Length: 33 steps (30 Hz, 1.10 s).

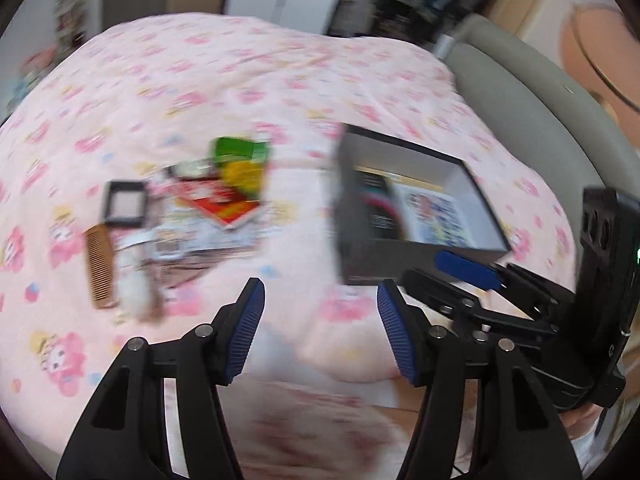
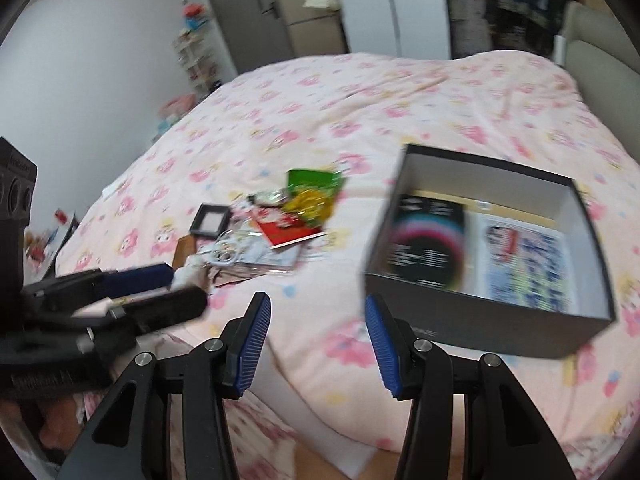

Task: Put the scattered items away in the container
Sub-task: 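Move the right gripper back to the remaining items on the bedspread, then grasp the clear plastic case with the right gripper and lift it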

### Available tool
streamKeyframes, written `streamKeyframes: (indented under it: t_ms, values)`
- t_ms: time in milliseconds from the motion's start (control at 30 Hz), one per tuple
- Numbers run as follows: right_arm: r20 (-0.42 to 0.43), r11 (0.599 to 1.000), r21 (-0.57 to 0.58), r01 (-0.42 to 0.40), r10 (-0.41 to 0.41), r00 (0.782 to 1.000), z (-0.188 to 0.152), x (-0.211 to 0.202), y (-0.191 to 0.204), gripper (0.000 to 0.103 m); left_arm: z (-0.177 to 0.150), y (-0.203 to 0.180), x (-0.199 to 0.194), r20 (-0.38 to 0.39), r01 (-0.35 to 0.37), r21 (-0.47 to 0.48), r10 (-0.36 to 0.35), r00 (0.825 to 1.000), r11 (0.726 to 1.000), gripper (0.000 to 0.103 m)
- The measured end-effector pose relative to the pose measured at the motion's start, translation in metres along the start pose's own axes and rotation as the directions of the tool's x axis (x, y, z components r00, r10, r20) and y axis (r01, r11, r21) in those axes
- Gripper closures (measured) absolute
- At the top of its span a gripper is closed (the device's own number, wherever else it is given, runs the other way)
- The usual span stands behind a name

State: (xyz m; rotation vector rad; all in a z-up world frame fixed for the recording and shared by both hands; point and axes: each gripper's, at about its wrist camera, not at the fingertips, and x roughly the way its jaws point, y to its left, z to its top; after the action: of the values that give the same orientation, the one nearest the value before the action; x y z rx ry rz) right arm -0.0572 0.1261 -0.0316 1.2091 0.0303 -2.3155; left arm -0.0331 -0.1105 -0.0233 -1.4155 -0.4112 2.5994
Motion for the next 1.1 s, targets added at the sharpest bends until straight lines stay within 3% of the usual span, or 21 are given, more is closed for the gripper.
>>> streamKeyframes:
  t_ms: [133, 233, 367, 467, 600, 667, 733, 800, 833, 867, 900, 933, 1033, 1100]
  values:
    - [-0.056, 1.0, -0.019, -0.023, 0.022, 0.998, 0.013, 0.044, 0.019, 0.058, 0.01, 0.078, 0.01, -0.011, -0.073, -0.102, 0.073, 0.997, 0.992, 0.045]
    - [-0.115, 1.0, -0.011, -0.016, 0.015, 0.993, 0.025, 0.089, 0.024, 0.058, 0.019, 0.12, 0.028, -0.033, -0.076, -0.154, 0.072, 0.997, 0.985, 0.045]
    - [-0.238, 1.0, 0.021, -0.005, 0.01, 0.971, 0.036, 0.166, 0.021, 0.058, 0.032, 0.174, 0.077, -0.112, -0.07, -0.225, 0.045, 0.993, 0.972, 0.051]
    - [-0.255, 0.998, 0.06, 0.032, -0.016, 0.967, 0.043, 0.2, 0.014, 0.057, 0.038, 0.191, 0.102, -0.134, -0.023, -0.245, -0.01, 0.991, 0.969, 0.053]
    - [-0.3, 0.995, 0.082, 0.053, -0.026, 0.954, 0.045, 0.236, 0.011, 0.056, 0.041, 0.204, 0.132, -0.176, -0.025, -0.256, -0.021, 0.984, 0.966, 0.053]
    - [-0.312, 0.995, 0.085, 0.055, -0.026, 0.95, 0.043, 0.246, 0.007, 0.049, 0.043, 0.206, 0.142, -0.182, -0.028, -0.282, -0.025, 0.983, 0.959, 0.053]
    - [-0.31, 0.991, 0.13, 0.02, 0.021, 0.951, 0.043, 0.252, 0.001, 0.03, 0.044, 0.208, 0.153, -0.208, -0.011, -0.282, -0.049, 0.977, 0.959, 0.053]
    - [-0.34, 0.989, 0.148, -0.006, 0.057, 0.939, 0.043, 0.259, 0.0, 0.021, 0.046, 0.206, 0.162, -0.235, -0.018, -0.268, -0.047, 0.971, 0.963, 0.053]
    - [-0.345, 0.989, 0.146, -0.013, 0.063, 0.937, 0.043, 0.259, 0.0, 0.022, 0.047, 0.204, 0.163, -0.242, -0.024, -0.264, -0.042, 0.969, 0.964, 0.055]
    - [-0.34, 0.991, 0.133, -0.011, 0.056, 0.939, 0.043, 0.256, 0.002, 0.025, 0.048, 0.202, 0.161, -0.24, -0.019, -0.256, -0.045, 0.97, 0.966, 0.065]
    - [-0.333, 0.993, 0.12, -0.023, 0.062, 0.941, 0.043, 0.252, 0.004, 0.046, 0.049, 0.198, 0.157, -0.237, -0.004, -0.247, -0.056, 0.97, 0.969, 0.073]
    - [-0.323, 0.99, 0.117, -0.079, 0.114, 0.94, 0.042, 0.244, 0.007, 0.062, 0.049, 0.192, 0.151, -0.234, -0.013, -0.232, -0.043, 0.971, 0.973, 0.073]
    - [-0.318, 0.987, 0.116, -0.109, 0.141, 0.938, 0.038, 0.227, 0.011, 0.064, 0.046, 0.174, 0.132, -0.224, -0.067, -0.18, 0.025, 0.974, 0.981, 0.073]
    - [-0.296, 0.988, 0.113, -0.11, 0.139, 0.945, 0.035, 0.206, 0.012, 0.064, 0.045, 0.163, 0.114, -0.207, -0.059, -0.162, 0.024, 0.978, 0.985, 0.073]
